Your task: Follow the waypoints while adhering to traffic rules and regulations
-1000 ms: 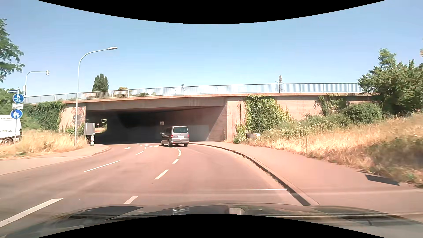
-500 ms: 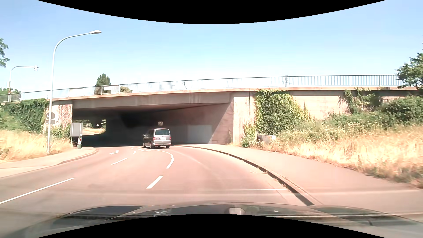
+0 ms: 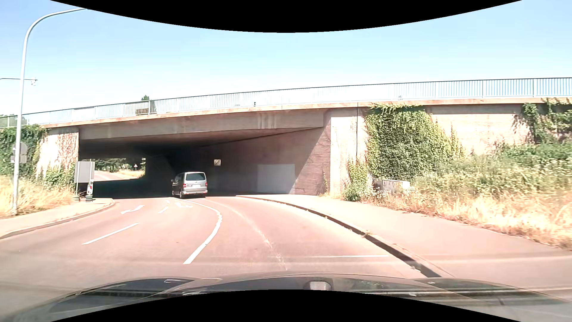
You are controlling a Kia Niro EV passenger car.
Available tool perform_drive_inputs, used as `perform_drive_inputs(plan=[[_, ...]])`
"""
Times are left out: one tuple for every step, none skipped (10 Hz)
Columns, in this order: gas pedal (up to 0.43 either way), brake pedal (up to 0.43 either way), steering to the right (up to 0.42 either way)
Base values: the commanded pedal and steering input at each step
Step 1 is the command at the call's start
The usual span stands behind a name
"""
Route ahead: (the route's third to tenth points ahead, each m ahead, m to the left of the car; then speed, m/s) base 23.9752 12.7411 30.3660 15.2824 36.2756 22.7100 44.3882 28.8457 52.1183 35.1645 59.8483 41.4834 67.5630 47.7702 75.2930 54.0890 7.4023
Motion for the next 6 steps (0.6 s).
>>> perform_drive_inputs(plan=[[0.000, 0.000, -0.063], [0.000, 0.000, -0.070], [0.000, 0.000, -0.074], [0.000, 0.000, -0.080], [0.000, 0.000, -0.086], [0.000, 0.000, -0.097]])
